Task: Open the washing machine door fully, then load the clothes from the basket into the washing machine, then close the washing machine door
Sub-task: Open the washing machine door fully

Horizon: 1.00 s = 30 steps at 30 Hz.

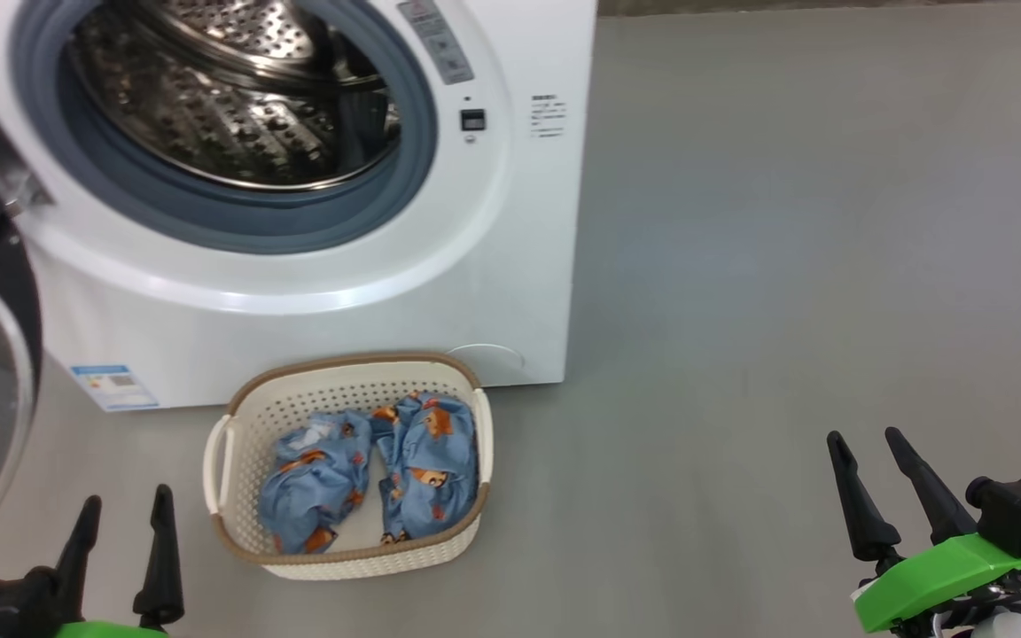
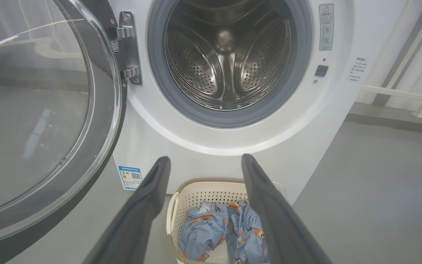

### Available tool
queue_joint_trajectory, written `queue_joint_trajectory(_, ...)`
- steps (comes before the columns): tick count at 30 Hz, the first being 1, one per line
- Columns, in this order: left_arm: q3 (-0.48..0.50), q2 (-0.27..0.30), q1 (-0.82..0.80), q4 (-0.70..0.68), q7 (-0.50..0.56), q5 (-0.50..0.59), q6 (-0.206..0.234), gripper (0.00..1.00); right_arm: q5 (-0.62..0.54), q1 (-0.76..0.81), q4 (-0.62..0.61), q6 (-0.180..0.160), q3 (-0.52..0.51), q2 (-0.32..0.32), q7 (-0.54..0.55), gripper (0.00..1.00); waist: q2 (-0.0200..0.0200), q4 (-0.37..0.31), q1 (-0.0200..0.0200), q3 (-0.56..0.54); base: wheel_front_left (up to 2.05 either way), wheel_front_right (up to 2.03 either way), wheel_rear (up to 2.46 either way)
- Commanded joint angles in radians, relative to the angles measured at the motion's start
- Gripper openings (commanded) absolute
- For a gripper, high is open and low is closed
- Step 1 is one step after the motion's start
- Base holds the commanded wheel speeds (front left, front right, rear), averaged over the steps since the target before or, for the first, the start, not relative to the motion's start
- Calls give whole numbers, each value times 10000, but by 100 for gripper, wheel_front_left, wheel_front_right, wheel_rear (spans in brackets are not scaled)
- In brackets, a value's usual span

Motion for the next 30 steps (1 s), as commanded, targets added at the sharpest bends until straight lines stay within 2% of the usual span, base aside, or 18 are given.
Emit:
queue_joint_trajectory(1, 211, 305, -115, -290, -55, -123, -24, 100, 82, -14, -247, 16, 138, -72, -122, 100, 0, -483, 0, 17, 0, 0, 0)
queue_joint_trajectory(14, -170, 401, -92, -463, -55, -336, -25, 100, 53, 42, -317, 16, -46, -38, -122, 100, 0, -1115, 0, 98, 0, 0, 0)
queue_joint_trajectory(30, -370, 538, -21, -370, -55, -630, -25, 100, -3, 63, -356, 16, -83, -18, -122, 100, 0, -1086, 0, 92, 0, 0, 0)
